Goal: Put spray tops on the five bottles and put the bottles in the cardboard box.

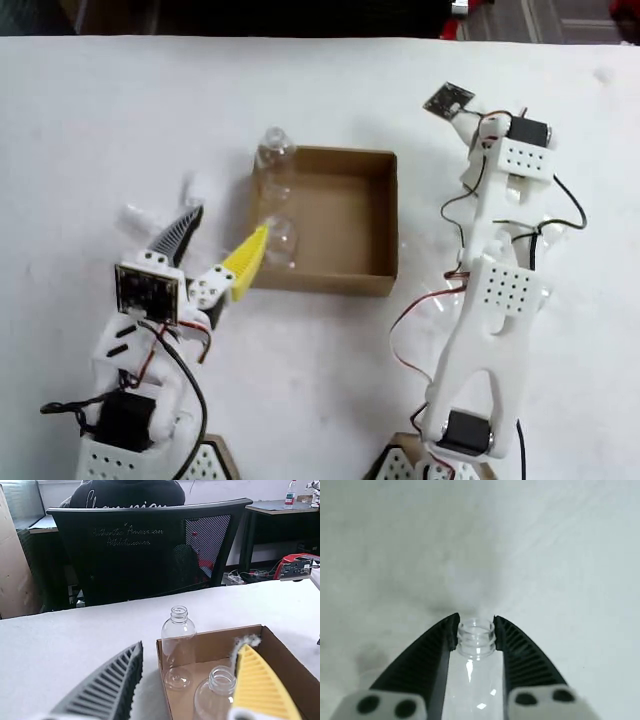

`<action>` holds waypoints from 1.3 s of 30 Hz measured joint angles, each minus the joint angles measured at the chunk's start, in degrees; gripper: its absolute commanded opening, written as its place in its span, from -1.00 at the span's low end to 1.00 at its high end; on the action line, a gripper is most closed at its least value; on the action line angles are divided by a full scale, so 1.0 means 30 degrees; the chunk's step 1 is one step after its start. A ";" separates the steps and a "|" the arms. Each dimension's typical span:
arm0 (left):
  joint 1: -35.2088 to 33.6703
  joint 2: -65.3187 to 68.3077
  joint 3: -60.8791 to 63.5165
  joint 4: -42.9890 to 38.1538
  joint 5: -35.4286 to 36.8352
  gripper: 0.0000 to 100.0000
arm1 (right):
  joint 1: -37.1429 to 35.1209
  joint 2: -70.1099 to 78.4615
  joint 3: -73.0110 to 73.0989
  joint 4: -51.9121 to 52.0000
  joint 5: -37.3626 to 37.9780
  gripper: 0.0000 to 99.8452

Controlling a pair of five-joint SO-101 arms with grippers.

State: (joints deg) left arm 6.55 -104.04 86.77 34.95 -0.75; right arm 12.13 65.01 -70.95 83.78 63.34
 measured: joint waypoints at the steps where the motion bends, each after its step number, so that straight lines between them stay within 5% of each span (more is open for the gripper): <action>1: 0.0000 0.0000 0.0000 0.0000 0.0000 -0.44 | 0.0000 0.0000 -0.0059 0.0000 0.0000 -0.95; 16: 0.0000 0.0000 0.0000 0.0000 -0.0821 -0.44 | -0.0527 -0.0088 -0.6740 0.4425 -0.0410 -0.95; 31: 0.0000 0.0000 0.0000 0.0000 -0.0850 -0.44 | -0.0733 -0.7619 -0.6535 0.4659 -1.1634 -0.97; 39: 0.0000 0.0000 0.0000 0.0000 -0.0879 -0.44 | -0.1495 -1.4916 0.1934 0.4659 -1.5062 -0.97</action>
State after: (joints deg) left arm 6.55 -104.04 86.77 34.95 -3.38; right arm 7.65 20.26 -65.14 97.76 18.15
